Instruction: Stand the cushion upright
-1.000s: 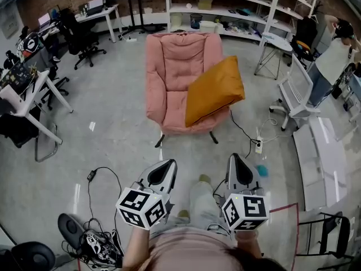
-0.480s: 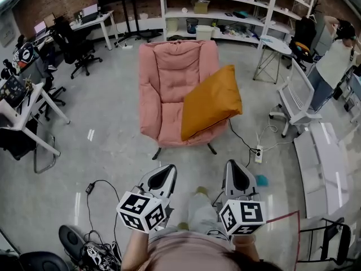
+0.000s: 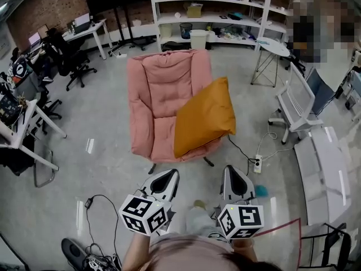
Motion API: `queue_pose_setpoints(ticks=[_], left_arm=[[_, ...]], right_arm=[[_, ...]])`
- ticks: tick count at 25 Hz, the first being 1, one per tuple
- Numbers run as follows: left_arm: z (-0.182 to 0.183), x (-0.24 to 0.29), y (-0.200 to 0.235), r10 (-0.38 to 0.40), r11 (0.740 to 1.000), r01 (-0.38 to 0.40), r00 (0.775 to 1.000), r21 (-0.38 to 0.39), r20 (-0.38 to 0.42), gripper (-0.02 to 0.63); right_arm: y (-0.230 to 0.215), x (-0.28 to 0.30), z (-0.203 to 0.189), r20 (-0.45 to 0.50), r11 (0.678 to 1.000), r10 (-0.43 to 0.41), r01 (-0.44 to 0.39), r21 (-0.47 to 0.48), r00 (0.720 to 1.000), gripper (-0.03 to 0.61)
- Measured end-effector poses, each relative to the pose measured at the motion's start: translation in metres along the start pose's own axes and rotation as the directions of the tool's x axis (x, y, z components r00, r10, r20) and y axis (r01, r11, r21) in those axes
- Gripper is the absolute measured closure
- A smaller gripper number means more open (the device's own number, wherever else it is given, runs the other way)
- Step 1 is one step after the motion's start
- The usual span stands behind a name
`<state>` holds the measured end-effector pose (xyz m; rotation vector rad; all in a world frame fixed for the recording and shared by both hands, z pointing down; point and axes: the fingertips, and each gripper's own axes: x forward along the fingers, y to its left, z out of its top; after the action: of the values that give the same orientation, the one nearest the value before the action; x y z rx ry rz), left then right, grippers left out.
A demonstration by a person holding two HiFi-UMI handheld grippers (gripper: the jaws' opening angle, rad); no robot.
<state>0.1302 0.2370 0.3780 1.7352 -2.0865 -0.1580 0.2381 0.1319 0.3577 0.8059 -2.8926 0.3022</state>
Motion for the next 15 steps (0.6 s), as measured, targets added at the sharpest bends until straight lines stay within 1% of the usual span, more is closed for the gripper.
queue_pose_setpoints(ticks=[4,7,15], left_arm=[[0.009,0.038,0.003,-0.004,1.0,0.004,1.0,-0.008,-0.008,0.618],[0.015,0.066,0.006,0.001,1.0,-0.001,1.0,-0.009,-0.016,0.618],[0.024,0.132,0.008,0.014,1.0,-0.014,1.0,-0.005,-0.018,0.618]], right_arm=[[-0.027,0.026,0.008,-0.001,1.0,-0.006,0.006,-0.011,1.0,0.563],[-0.047,0.044,0.013,0.001,1.0,-0.012,0.012,0.0,1.0,0.563],[-0.096,0.087,0.016,-0.005,1.0,0.009,-0.009,0.009,1.0,0.563]])
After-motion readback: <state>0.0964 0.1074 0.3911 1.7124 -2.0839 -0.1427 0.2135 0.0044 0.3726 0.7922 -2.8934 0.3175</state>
